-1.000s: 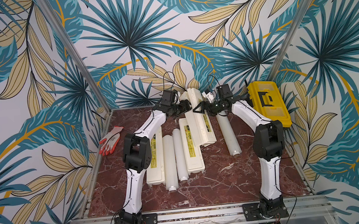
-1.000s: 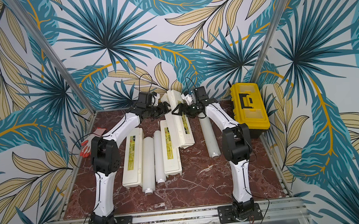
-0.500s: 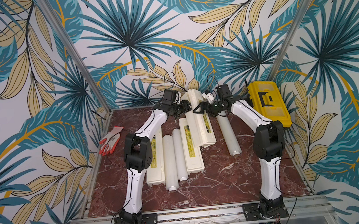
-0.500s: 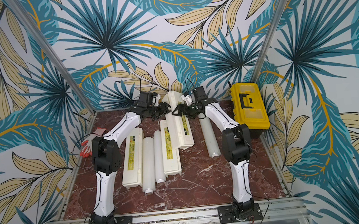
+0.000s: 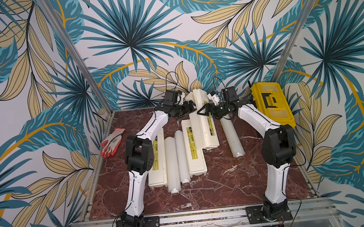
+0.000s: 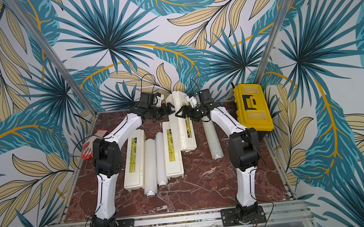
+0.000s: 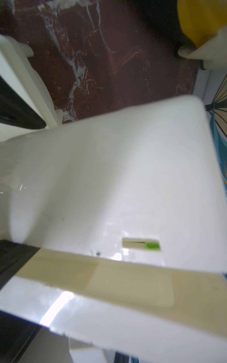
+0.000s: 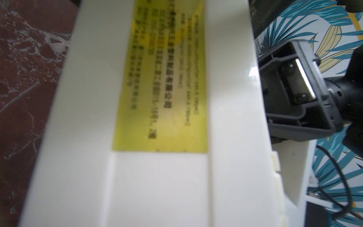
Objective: Put plastic wrap rolls into dispensers
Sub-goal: Open the lid of the plastic wrap cutting box.
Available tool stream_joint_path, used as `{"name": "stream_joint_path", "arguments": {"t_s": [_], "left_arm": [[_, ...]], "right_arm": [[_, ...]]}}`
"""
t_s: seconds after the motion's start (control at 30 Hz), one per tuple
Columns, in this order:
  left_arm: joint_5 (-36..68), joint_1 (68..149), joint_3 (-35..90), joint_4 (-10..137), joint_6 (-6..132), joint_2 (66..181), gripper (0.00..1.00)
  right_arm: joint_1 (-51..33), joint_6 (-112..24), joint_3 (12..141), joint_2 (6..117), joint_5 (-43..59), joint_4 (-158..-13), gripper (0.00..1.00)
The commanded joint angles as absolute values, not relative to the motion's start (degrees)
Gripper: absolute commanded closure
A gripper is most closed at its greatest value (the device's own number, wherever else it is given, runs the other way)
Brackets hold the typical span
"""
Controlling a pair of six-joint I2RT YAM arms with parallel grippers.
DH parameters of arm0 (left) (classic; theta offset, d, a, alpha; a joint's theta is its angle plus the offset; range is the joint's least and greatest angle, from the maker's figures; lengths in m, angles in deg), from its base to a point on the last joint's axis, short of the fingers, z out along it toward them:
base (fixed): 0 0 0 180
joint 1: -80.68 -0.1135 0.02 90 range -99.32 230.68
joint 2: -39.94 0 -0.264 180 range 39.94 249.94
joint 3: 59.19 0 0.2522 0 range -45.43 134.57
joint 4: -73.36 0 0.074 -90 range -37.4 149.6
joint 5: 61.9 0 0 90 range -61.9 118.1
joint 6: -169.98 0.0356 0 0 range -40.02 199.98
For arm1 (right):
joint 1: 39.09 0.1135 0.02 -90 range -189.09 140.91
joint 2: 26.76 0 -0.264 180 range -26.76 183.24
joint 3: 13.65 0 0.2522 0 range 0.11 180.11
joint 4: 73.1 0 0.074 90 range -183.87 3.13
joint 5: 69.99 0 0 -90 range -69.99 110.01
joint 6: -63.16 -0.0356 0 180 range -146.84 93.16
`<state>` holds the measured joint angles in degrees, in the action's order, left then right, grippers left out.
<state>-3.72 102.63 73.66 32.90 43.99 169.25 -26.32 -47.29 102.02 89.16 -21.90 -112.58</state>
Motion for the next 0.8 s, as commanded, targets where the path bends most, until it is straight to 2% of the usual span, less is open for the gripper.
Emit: {"name": "stream_joint_path", "arguments": {"t_s": [0.0, 0.17, 0.47, 0.63, 0.77], "left_arm": [[-8.2, 105.1, 74.4, 36.1, 46.2, 169.8, 0.01], [-13.1, 103.9, 73.6, 41.2, 43.2, 169.9, 0.01], [-17.4, 103.6, 75.2, 43.5, 38.6, 172.7, 0.0], [-11.9, 105.4, 74.2, 42.2, 39.5, 172.5, 0.0], [-5.6, 106.7, 74.3, 38.2, 41.4, 172.4, 0.11]], "right_arm": [[-22.1, -42.1, 102.6, 84.9, -40.8, -105.8, 0.43], [-22.1, -41.2, 102.5, 86.5, -45.9, -106.6, 0.45], [-22.1, -38.9, 104.4, 88.2, -45.7, -108.5, 0.47], [-22.0, -38.9, 107.2, 89.3, -40.9, -111.0, 0.47], [-21.9, -40.5, 108.2, 89.2, -38.5, -110.9, 0.44]]}}
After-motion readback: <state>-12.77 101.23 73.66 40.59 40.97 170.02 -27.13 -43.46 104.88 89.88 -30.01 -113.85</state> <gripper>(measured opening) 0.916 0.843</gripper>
